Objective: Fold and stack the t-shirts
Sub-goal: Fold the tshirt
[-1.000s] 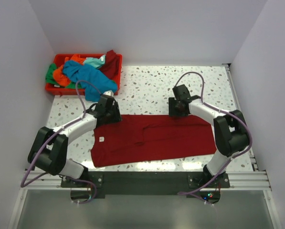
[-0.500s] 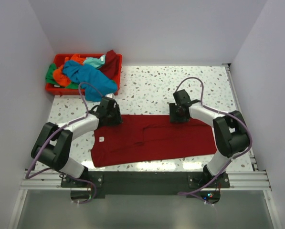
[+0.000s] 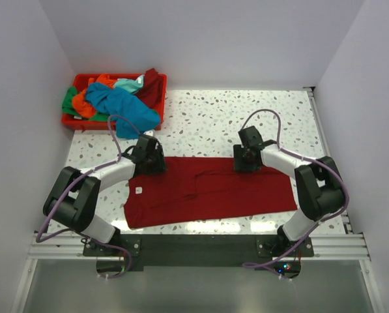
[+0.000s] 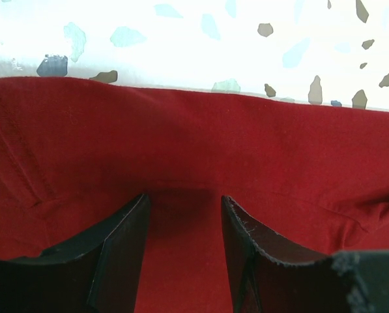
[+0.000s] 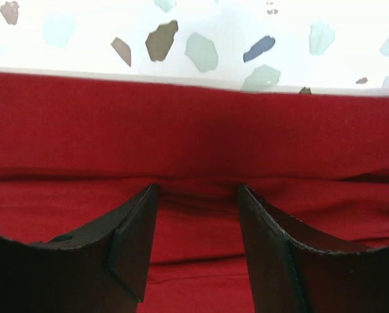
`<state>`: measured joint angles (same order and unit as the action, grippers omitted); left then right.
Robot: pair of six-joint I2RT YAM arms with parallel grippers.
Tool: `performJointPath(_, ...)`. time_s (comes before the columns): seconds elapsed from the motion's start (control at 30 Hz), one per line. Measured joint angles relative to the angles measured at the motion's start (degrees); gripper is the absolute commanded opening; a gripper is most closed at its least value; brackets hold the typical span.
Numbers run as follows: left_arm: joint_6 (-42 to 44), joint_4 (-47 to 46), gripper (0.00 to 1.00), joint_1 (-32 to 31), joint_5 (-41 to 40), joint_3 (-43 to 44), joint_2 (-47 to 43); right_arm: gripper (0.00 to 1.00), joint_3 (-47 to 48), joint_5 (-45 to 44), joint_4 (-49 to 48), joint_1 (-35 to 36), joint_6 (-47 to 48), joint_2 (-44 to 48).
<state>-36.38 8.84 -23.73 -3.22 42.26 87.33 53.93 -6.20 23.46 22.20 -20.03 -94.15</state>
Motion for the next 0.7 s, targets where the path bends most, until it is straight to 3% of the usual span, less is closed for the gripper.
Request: performJointPath(0.7,0.00,-1.99,0.53,0.00,-0.20,-0.92,0.02,0.55,-4.02,3.02,4.26,0.00,-2.01,10.43)
